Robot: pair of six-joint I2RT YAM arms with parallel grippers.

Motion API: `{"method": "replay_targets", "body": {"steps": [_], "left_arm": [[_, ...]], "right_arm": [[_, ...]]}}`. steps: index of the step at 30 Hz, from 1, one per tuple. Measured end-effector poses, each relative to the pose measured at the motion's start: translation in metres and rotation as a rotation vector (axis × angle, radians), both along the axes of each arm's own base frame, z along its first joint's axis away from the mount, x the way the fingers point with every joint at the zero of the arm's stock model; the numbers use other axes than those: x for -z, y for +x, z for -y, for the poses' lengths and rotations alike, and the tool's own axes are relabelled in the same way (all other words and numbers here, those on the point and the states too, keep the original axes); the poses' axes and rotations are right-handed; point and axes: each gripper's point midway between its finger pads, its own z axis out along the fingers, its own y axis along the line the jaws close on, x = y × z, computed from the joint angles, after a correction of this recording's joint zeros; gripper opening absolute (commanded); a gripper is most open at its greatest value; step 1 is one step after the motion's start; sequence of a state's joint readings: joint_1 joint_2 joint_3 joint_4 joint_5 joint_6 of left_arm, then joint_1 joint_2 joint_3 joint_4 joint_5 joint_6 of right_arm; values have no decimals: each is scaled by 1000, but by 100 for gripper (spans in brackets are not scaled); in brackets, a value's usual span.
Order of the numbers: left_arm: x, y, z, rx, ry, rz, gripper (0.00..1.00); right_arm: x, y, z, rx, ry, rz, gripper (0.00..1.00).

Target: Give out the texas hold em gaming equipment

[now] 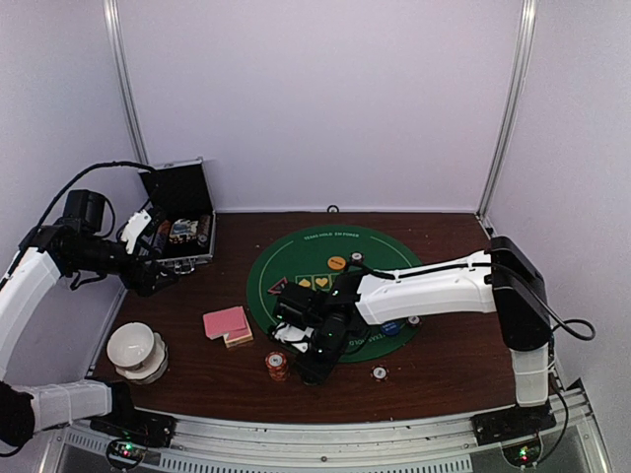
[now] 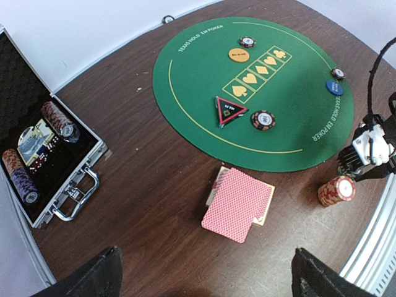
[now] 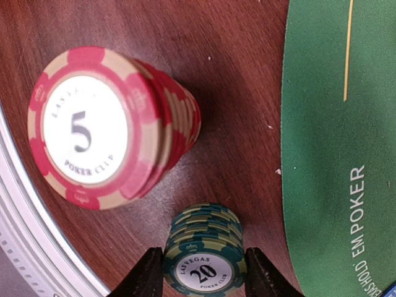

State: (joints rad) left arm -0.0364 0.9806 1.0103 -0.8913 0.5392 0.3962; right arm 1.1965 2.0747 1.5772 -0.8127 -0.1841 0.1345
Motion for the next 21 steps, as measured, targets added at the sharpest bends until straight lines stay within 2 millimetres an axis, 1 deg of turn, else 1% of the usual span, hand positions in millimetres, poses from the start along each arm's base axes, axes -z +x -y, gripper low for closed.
{"method": "replay_targets", "body": {"steps": [4,8,12,15,18,21], "left_arm": [[0,0,0,2,2,3,98],[0,0,0,4,3,5,97],[0,0,0,4,4,5,97],[-3,1,0,3,4,11,98],[-6,1,0,3,4,19,98],[-6,2,0,3,4,18,97]], "right_arm": [[0,0,0,1,1,-2,35],[0,0,-1,-1,3,-2,20],[0,0,-1,2,3,-2,14],[-3,4,1,15,6,1,12],[-12,12,4,37,18,8,11],[-37,33,11,90,66,30,9]]}}
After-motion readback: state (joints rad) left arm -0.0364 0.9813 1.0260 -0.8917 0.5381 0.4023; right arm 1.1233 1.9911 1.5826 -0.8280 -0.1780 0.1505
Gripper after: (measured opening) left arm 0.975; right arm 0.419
